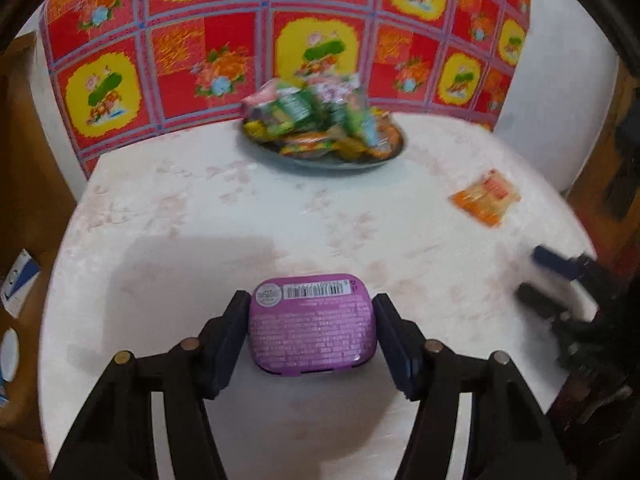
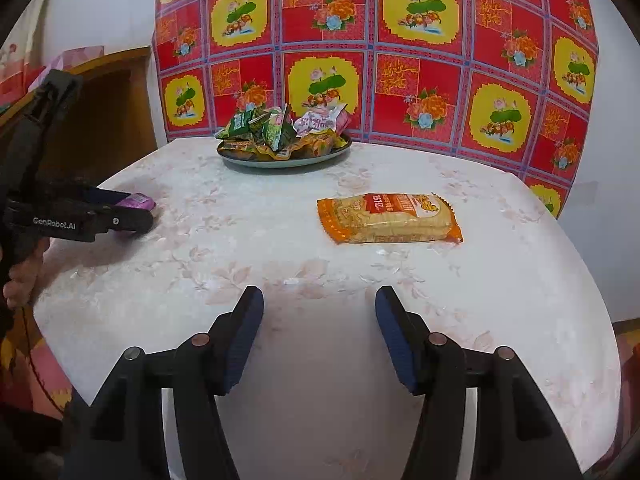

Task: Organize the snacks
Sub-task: 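Grasp the purple tin with the left gripper, then grasp the orange rice-cracker packet across its middle with the right gripper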

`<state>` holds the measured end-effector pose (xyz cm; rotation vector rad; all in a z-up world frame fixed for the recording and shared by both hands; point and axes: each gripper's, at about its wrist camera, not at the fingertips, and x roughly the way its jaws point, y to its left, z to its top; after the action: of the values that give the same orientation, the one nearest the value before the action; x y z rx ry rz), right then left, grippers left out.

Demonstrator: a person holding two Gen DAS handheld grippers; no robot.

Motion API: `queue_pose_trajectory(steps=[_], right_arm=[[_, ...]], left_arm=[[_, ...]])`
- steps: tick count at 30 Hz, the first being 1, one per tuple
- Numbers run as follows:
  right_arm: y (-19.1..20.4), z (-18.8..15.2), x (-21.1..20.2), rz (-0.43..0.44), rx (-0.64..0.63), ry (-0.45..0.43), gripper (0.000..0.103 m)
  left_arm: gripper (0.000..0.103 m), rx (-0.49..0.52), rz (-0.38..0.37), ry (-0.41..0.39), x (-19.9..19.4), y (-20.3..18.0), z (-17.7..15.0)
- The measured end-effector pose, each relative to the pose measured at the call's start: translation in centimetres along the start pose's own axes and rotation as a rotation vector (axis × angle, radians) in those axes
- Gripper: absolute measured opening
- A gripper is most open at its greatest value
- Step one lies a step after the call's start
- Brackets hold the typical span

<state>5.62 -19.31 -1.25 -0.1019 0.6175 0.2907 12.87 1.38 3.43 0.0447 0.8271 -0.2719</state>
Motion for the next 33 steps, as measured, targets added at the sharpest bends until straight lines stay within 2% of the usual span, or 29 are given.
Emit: queue_pose_trajectory(steps=[2, 4, 7, 9, 11, 13, 15, 17, 21, 24, 26, 30, 33], right_arm=[[0.1, 0.1, 0.1, 0.005, -0.007, 0.012, 0.063], [0.1, 0.4, 0.3, 0.041, -0.018, 0.038, 0.073], [0.0, 1.1, 0.6, 0.098, -0.031, 0.096, 0.082], [-0.7, 1.8, 0.9, 0.149, -0.034, 0.14, 0.082], [-1.5, 2.8, 0.8, 0.12, -0.059, 0.131, 0.082], [-2.5, 4.1, 0.8, 0.079, -0.11, 0.091, 0.09], [-3.5, 5.2, 1.5, 0.085, -0.134, 0.095, 0.096], [-4.5, 6.3, 2.9, 0.067, -0.137, 0.122, 0.096], [-4.8, 7.3, 5.1, 0.016, -0.178, 0.175, 0.096], [-4.7, 7.6, 6.6, 0.079, -0.156, 0.227, 0.098], [-4.2, 7.8, 7.5, 0.061, -0.157, 0.24, 0.103], [-3.8, 8.2, 9.0, -0.02, -0.155, 0.272, 0.103], [-3.8, 8.3, 9.4, -0.036, -0.164, 0.275, 0.103]], left_arm=[[0.065, 0.023, 0.055, -0.065, -0.7, -2.4, -0.2], [0.065, 0.06, 0.092, -0.115, -0.6, -4.5, -0.1], [0.065, 0.084, 0.092, -0.207, -1.4, -5.9, 0.1], [0.065, 0.062, 0.055, -0.251, -1.9, -5.5, 0.4], [0.065, 0.039, 0.018, -0.22, -1.3, -4.8, 0.9], [0.065, -0.005, 0.001, -0.15, -0.2, -3.9, 1.4], [0.065, -0.041, 0.026, -0.118, 0.3, -3.2, 1.6], [0.065, -0.075, 0.034, -0.096, 0.5, -2.7, 1.6], [0.065, -0.08, 0.039, -0.09, 0.5, -2.7, 1.2], [0.065, -0.047, 0.032, -0.081, 0.7, -3.2, 1.2], [0.065, -0.041, 0.029, -0.085, 0.6, -3.3, 1.1], [0.065, -0.049, 0.019, -0.091, 0.5, -3.1, 1.1], [0.065, -0.044, 0.01, -0.091, 0.5, -3.1, 1.2]])
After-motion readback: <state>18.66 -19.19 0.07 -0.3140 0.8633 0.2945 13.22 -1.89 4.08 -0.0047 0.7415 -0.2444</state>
